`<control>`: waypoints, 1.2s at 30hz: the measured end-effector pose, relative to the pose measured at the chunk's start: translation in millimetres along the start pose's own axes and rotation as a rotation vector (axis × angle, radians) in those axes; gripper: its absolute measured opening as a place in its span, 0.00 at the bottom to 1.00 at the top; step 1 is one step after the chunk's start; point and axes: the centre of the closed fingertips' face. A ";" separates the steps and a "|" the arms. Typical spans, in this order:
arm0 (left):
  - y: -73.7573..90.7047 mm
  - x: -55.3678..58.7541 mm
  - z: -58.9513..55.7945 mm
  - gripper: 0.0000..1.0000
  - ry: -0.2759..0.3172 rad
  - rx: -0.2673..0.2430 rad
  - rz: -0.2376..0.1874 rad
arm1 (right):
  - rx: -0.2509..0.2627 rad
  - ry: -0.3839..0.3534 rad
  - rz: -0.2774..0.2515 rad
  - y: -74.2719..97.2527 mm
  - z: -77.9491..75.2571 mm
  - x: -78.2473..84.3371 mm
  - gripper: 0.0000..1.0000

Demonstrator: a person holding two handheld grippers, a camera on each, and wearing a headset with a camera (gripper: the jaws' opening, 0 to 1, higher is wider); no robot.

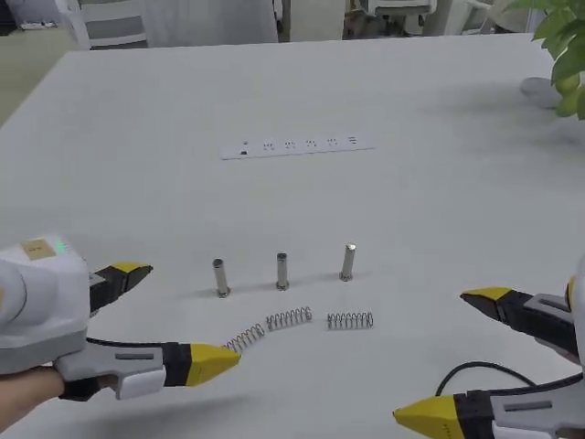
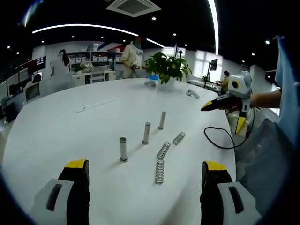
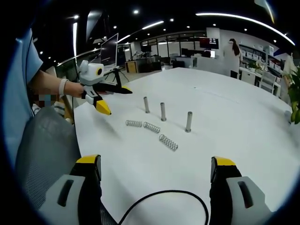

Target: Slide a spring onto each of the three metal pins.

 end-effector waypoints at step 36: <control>3.2 26.7 -37.4 0.85 -0.057 0.100 0.032 | -0.007 0.037 0.015 1.7 1.4 -2.7 0.97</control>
Point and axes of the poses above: the centre of the closed fingertips' face, and the gripper's own axes: y roughly backward along the fingers, z roughly to its left, x roughly out of its underside, and after that the axes turned 15 degrees about x, right-handed
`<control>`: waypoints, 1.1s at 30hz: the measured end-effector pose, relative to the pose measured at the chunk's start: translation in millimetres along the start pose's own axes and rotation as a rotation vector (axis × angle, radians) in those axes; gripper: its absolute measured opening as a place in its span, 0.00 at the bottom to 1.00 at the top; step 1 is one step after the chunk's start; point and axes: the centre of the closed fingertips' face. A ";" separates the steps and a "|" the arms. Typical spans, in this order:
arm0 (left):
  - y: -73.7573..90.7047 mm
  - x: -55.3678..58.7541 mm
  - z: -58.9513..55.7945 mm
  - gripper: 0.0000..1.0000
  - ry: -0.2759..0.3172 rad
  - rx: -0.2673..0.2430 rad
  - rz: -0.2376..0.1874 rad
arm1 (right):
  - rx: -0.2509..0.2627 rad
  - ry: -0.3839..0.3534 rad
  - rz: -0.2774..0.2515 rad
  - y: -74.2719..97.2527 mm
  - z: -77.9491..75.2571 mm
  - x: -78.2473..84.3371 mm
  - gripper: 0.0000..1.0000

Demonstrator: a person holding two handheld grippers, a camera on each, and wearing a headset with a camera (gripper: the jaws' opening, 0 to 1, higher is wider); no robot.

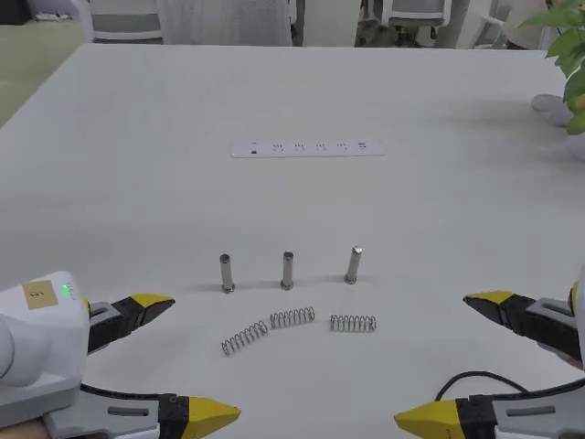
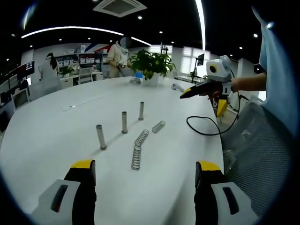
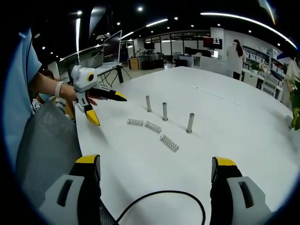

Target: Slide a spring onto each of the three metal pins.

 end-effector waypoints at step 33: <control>-29.8 11.9 28.4 0.31 -0.019 -0.044 0.043 | 0.008 -0.022 0.015 2.6 -4.2 7.2 0.97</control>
Point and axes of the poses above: the centre of the closed fingertips' face, and the gripper's own axes: y roughly backward along the fingers, z roughly to its left, x roughly out of its underside, and after that the axes turned 15 degrees about x, right-handed
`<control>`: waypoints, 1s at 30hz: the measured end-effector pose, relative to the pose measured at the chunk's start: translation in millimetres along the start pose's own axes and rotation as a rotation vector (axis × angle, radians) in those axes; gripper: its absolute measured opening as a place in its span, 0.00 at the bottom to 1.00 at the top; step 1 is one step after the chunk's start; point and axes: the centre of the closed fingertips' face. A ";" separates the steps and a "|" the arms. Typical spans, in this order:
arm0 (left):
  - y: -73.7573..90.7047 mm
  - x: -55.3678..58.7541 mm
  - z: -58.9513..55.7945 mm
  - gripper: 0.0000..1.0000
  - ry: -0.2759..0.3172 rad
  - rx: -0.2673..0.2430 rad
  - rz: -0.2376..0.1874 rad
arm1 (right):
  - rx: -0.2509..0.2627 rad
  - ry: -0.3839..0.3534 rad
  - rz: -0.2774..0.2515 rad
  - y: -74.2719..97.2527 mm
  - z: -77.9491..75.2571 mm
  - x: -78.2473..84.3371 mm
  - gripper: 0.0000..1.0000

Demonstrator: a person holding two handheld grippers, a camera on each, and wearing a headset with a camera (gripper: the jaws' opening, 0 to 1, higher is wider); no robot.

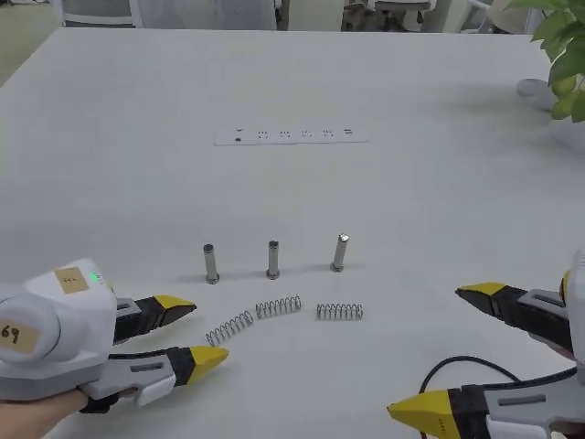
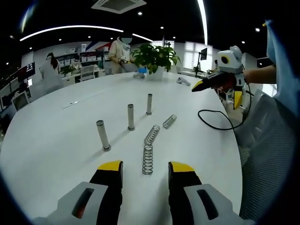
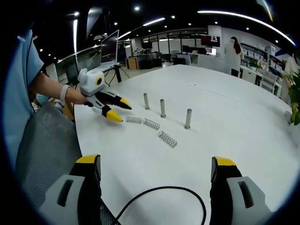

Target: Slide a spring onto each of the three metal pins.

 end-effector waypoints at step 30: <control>-10.4 13.4 0.0 0.07 0.038 0.011 0.025 | 0.011 -0.008 0.004 2.7 -0.8 2.6 0.97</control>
Point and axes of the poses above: the centre of the closed fingertips' face, and the gripper's own axes: y roughly backward along the fingers, z roughly to its left, x roughly out of its underside, and after that the axes turned 15 degrees about x, right-handed
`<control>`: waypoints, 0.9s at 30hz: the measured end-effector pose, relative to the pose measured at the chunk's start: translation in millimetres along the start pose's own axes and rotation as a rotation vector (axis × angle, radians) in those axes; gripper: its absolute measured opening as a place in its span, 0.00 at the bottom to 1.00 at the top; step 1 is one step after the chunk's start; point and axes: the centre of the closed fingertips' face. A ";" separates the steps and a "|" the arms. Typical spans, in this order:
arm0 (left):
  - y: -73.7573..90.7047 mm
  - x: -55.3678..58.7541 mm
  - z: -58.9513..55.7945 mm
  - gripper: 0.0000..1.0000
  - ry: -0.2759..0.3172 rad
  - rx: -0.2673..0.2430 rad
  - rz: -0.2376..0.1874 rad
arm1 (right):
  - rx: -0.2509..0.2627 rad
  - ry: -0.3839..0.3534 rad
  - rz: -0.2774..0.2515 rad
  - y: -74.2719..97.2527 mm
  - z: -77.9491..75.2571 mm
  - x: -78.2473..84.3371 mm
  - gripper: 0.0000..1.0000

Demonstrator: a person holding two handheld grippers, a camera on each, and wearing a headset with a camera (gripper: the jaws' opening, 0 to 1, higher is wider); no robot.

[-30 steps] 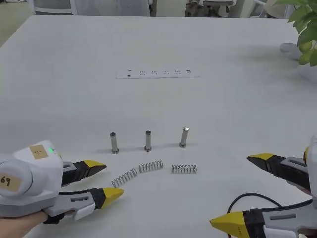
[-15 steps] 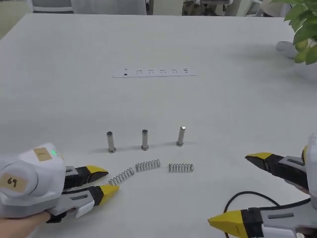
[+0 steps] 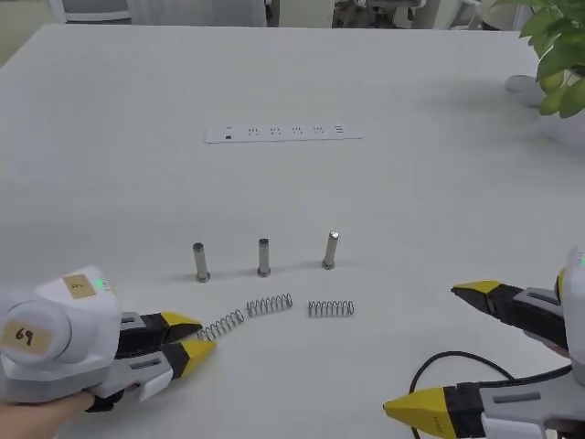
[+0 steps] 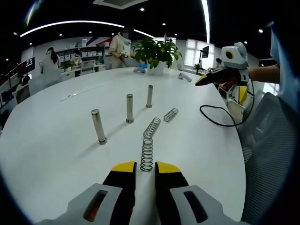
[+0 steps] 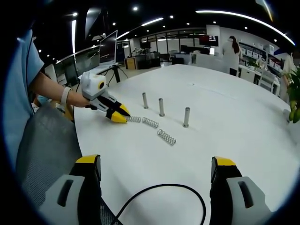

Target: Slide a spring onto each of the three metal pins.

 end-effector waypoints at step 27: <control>-0.8 -1.7 2.6 0.03 0.015 -0.002 -0.005 | -0.004 0.014 0.010 0.2 1.0 1.8 0.96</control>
Point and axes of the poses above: the centre of the closed fingertips' face, and the gripper's own axes: y roughly backward along the fingers, z roughly to its left, x roughly out of its underside, and after that the axes turned 15 degrees about x, right-handed
